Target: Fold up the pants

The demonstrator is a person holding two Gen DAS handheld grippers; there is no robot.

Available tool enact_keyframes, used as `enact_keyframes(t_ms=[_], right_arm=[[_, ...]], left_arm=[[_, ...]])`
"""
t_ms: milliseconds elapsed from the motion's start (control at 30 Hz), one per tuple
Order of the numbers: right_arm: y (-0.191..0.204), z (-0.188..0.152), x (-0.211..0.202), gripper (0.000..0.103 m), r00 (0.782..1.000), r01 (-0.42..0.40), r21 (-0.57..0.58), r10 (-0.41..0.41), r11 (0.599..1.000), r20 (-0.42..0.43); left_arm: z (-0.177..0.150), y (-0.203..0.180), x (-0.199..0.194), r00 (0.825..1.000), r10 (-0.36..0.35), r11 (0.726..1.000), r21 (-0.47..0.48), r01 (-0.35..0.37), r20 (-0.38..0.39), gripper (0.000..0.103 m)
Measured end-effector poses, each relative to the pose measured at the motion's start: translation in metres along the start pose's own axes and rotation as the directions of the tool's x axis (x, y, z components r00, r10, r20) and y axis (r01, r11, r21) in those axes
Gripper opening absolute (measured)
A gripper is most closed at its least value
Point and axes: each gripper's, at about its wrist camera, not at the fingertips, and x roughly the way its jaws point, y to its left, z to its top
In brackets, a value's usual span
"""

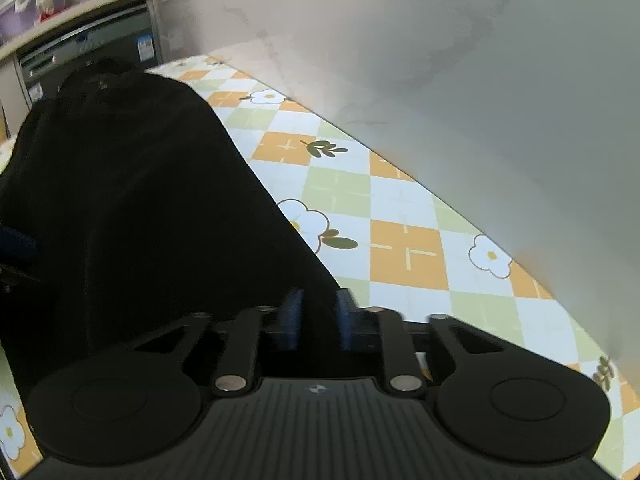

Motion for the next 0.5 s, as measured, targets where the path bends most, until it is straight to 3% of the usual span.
enact_keyframes(t_ms=[100, 167, 367, 500], right_arm=[[-0.002, 0.003, -0.001, 0.006, 1.0, 0.013, -0.002, -0.013, 1.0, 0.0], [-0.01, 0.004, -0.005, 0.005, 0.997, 0.068, 0.025, -0.069, 0.997, 0.044], [-0.022, 0.006, 0.01, 0.001, 0.99, 0.129, 0.078, -0.133, 0.989, 0.052], [-0.03, 0.008, 0.003, 0.001, 0.99, 0.126, 0.134, -0.134, 0.983, 0.051]], left_arm=[[0.001, 0.008, 0.0, 1.0, -0.02, 0.999, -0.046, 0.02, -0.002, 0.066], [0.001, 0.012, 0.0, 1.0, -0.027, 0.998, -0.058, 0.027, -0.005, 0.066], [-0.005, 0.008, 0.007, 1.0, 0.009, 1.0, -0.02, -0.009, -0.006, 0.067], [-0.005, 0.007, 0.007, 1.0, 0.015, 1.0, -0.01, -0.015, -0.01, 0.068]])
